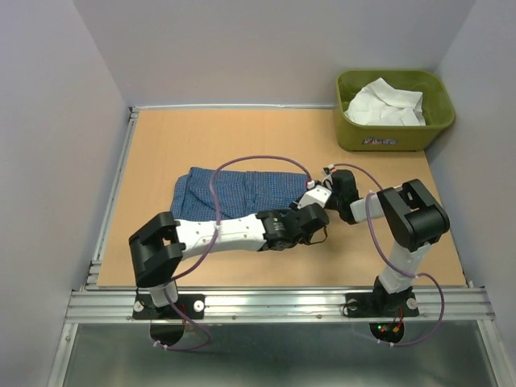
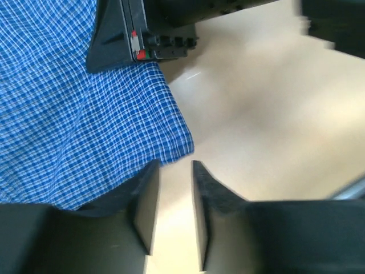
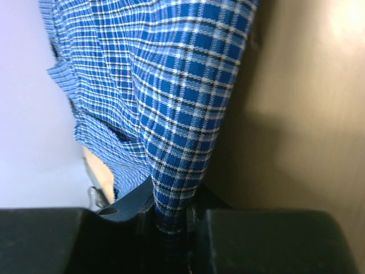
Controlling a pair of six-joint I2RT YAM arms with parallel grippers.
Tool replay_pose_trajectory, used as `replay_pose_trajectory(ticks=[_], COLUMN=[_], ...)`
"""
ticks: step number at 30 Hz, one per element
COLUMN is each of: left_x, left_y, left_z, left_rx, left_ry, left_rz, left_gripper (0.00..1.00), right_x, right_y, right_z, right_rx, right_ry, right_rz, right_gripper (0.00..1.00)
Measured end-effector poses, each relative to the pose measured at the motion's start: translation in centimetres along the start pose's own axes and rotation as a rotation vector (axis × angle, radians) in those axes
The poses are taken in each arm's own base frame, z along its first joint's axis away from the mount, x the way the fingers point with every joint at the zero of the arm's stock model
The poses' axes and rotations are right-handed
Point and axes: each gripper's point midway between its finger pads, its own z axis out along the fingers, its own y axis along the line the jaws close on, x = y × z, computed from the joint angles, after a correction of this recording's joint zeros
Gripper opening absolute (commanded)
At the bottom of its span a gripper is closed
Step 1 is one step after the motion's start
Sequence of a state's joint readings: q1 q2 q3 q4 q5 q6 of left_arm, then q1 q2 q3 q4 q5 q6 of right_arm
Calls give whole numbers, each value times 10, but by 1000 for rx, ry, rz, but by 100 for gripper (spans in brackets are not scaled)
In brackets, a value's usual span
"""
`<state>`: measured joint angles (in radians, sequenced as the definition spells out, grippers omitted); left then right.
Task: Fold and stack the long sleeve shirts
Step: Fold the shirt
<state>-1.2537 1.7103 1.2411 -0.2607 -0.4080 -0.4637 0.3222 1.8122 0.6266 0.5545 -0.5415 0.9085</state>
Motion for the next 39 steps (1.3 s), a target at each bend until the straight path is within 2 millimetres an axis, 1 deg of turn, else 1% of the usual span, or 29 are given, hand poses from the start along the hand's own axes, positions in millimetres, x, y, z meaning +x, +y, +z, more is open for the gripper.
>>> replay_pose_trajectory(ticks=[1, 2, 3, 4, 5, 7, 8, 9, 10, 11, 13, 14, 16, 17, 18, 19, 22, 23, 24, 27, 29, 31, 32, 36, 39], left_x=[-5, -15, -26, -34, -47, -62, -70, -73, -74, -71, -61, -51, -32, -20, -2, 11, 50, 53, 66, 78, 80, 82, 82, 80, 84], left_y=[1, 3, 8, 12, 25, 52, 75, 96, 116, 143, 181, 206, 231, 239, 252, 265, 290, 290, 295, 290, 286, 282, 279, 275, 270], left_z=[-5, -16, -26, -32, -42, -55, -60, -63, -65, -66, -65, -63, -58, -55, -52, -50, -45, -44, -43, -38, -35, -32, -30, -23, -14], left_rx=[10, 30, 42, 52, 58, 45, 25, 0, -29, -77, -156, -215, -268, -281, -311, -341, -396, -391, -406, -374, -351, -324, -308, -276, -240], left_ry=[-11, -35, -60, -76, -111, -154, -183, -200, -215, -223, -220, -209, -178, -155, -121, -98, -29, -24, -1, 23, 23, 21, 22, 4, 4], left_rz=[-17, -48, -83, -111, -160, -232, -282, -322, -361, -407, -470, -510, -558, -579, -611, -644, -740, -755, -779, -815, -827, -841, -847, -873, -897], left_gripper=[55, 59, 64, 66, 73, 75, 78, 82, 91, 98, 99, 99, 99, 99, 98, 97, 93, 92, 91, 87, 84, 83, 80, 73, 69], right_x=[-2, -2, -4, -4, -4, -3, -6, -8, -13, -15, -22, -27, -36, -41, -46, -51, -66, -72, -77, -87, -92, -96, -100, -110, -115], right_y=[0, 0, 0, -1, -1, -4, -3, -4, -4, -6, -7, -6, -6, -5, -4, -2, 2, 3, 3, 1, -1, 1, 2, 13, 21], right_z=[1, 0, -1, -3, -5, -14, -16, -18, -19, -21, -27, -29, -36, -40, -43, -45, -51, -53, -54, -60, -66, -69, -71, -74, -73], right_rx=[11, 23, 37, 52, 61, 117, 137, 161, 184, 209, 262, 287, 338, 362, 380, 398, 448, 465, 481, 534, 573, 599, 618, 667, 695], right_ry=[9, 16, 21, 30, 35, 71, 80, 94, 101, 111, 134, 139, 155, 162, 167, 172, 182, 182, 183, 188, 194, 195, 191, 166, 149], right_rz=[-27, -43, -78, -104, -137, -203, -234, -264, -298, -326, -388, -417, -473, -510, -537, -561, -640, -663, -689, -741, -776, -805, -823, -900, -950], right_gripper=[1, 1, 1, 1, 1, 1, 1, 1, 1, 1, 1, 1, 0, 1, 0, 1, 1, 1, 1, 1, 1, 1, 0, 1, 1])
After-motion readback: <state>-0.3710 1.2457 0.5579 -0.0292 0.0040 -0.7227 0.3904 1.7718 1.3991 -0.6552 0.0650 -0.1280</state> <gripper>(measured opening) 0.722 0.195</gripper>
